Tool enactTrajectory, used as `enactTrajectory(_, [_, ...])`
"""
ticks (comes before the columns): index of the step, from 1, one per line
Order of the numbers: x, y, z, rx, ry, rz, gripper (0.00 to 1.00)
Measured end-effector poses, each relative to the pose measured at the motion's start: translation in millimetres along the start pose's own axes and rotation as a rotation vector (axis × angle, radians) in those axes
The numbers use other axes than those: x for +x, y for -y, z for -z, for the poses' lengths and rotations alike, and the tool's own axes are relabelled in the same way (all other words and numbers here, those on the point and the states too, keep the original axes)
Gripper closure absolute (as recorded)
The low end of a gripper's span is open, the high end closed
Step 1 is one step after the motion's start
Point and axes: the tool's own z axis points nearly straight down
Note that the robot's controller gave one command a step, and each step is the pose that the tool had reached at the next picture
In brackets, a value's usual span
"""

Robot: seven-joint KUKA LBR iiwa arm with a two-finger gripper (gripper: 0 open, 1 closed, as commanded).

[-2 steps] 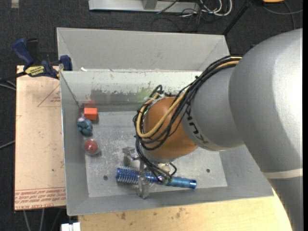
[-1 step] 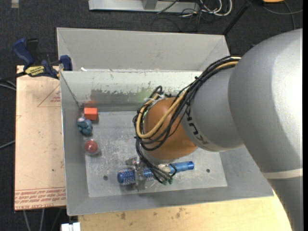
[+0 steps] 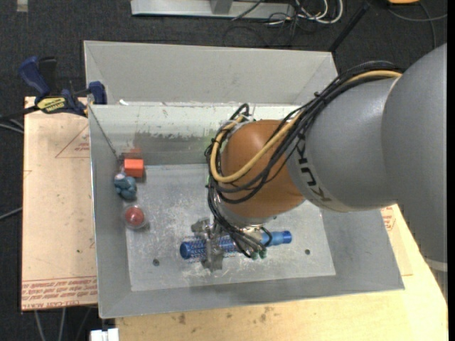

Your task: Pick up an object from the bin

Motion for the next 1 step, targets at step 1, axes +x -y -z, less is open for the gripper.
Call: enactTrajectory(1, [-1.8,-0.9,52.5,0.000,0.002,0.000,1.00])
